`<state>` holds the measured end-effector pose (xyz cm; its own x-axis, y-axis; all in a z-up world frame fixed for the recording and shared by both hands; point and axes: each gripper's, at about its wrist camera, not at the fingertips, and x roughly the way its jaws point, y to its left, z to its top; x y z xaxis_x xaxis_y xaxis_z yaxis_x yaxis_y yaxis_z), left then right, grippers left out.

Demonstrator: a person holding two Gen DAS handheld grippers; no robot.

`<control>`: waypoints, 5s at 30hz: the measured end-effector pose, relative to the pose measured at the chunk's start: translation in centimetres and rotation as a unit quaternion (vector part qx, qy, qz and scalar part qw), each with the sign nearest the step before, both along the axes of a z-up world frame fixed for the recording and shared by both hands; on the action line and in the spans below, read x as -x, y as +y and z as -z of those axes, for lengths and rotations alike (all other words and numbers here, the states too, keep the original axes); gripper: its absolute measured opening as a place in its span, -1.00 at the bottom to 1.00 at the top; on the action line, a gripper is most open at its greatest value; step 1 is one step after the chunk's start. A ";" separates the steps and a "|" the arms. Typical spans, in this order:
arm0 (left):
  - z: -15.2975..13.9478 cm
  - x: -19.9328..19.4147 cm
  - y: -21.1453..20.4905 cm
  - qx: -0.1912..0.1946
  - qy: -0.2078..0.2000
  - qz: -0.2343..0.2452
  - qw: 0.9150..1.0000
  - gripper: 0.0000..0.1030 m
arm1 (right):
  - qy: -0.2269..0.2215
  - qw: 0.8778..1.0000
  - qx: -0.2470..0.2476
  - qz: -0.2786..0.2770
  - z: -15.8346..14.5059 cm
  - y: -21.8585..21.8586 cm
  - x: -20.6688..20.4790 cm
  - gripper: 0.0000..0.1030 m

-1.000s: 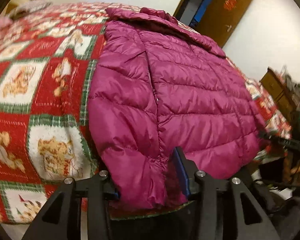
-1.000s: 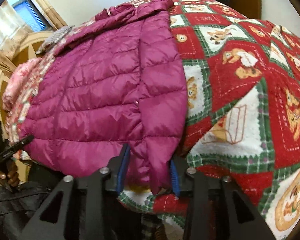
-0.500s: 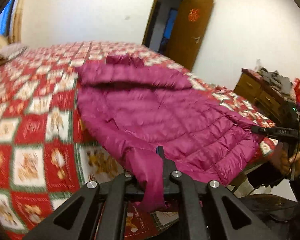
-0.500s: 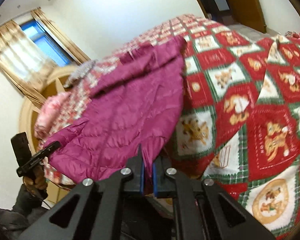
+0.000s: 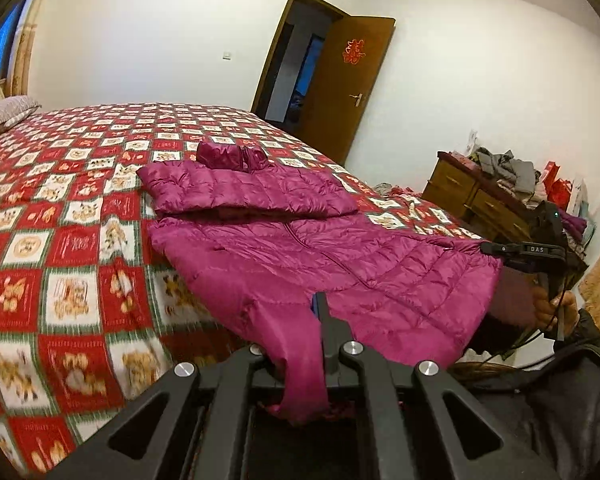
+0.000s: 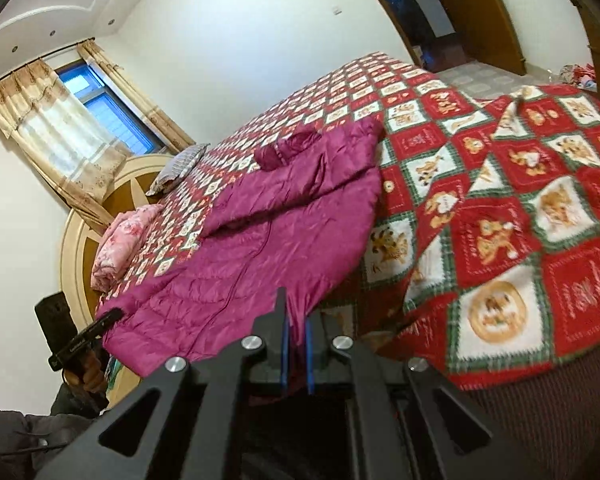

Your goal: Fold large clothes

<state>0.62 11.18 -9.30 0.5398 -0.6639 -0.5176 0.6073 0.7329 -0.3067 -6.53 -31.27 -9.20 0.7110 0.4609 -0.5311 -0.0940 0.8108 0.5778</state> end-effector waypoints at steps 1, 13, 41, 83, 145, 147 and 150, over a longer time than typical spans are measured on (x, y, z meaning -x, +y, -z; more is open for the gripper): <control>-0.2 0.3 0.1 0.002 0.002 -0.001 1.000 -0.88 | -0.003 1.000 -0.006 0.005 -0.2 -0.2 0.2 -0.83; -5.1 -9.5 -0.1 0.050 0.010 -0.076 0.996 -0.88 | -0.045 0.999 -0.011 0.017 -5.1 -0.6 -8.5 -0.83; -1.4 -7.8 0.3 -0.045 0.032 0.027 0.998 -0.81 | 0.062 0.998 0.016 0.014 0.1 -1.8 -9.7 -0.79; -0.6 -44.3 -11.7 -0.102 0.068 -0.137 0.983 0.45 | 0.222 0.960 0.160 -0.052 6.0 13.9 -51.2 0.19; 2.0 -40.7 -14.1 -0.186 -0.001 -0.198 0.963 0.16 | 0.055 0.961 0.268 -0.046 9.3 13.1 -44.4 0.03; 2.0 -42.7 -15.6 -0.188 0.003 -0.224 0.956 0.18 | 0.053 0.959 0.275 -0.045 9.3 13.1 -44.2 0.03; 4.1 -45.1 -17.0 -0.221 0.019 -0.265 0.938 0.19 | 0.049 0.956 0.286 -0.043 9.2 13.3 -43.8 0.02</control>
<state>45.73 -5.86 -13.43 0.7088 -0.0229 -0.7050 0.1156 0.9897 0.0841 37.23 -17.95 -18.40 0.6176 0.1305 -0.7756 -0.1429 0.9883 0.0525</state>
